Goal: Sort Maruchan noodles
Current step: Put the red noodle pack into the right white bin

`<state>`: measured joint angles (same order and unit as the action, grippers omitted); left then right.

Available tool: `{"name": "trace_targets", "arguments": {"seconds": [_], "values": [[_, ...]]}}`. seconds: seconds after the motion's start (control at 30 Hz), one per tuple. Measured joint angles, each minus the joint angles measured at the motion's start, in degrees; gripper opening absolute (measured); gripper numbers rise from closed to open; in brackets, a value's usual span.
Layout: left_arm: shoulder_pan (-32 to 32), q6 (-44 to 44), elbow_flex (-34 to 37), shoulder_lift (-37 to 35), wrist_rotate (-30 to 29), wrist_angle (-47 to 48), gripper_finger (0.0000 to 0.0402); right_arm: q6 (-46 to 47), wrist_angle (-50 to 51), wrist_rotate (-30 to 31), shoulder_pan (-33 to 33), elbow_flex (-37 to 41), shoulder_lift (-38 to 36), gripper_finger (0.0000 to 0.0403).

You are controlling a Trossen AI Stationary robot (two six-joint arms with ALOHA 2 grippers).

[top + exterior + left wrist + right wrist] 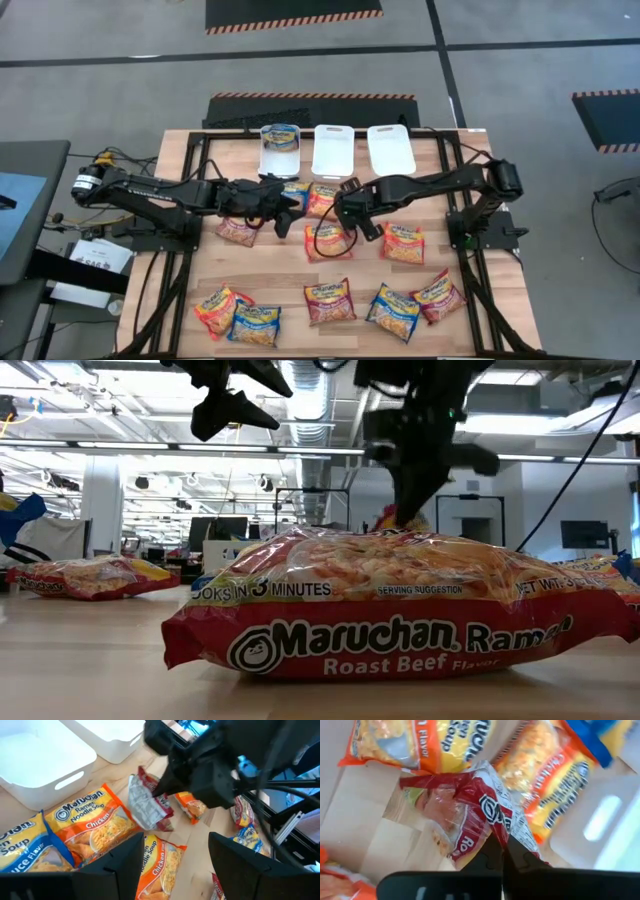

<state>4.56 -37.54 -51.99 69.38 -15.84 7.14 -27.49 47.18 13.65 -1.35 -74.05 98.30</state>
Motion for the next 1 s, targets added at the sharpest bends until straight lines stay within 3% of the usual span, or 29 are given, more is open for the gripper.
{"name": "trace_targets", "arguments": {"seconds": [0.27,0.5,0.67,1.0], "values": [[-1.63,0.61,0.0,0.0,0.03,-0.02,0.0208,11.99,9.73,9.26,-1.23,-7.52,-0.04,0.0005],[-4.88,4.2,0.0,0.0,-0.01,-0.07,0.0208,21.58,17.18,20.51,1.92,-15.09,-0.11,0.0005],[-7.32,5.08,0.0,0.0,0.01,-0.11,0.0208,23.16,21.78,26.78,7.35,-18.4,-0.19,0.0005],[-12.78,9.96,0.0,0.0,0.03,-0.63,0.0208,15.81,21.33,26.62,24.42,-18.44,-0.22,0.0005]]}}
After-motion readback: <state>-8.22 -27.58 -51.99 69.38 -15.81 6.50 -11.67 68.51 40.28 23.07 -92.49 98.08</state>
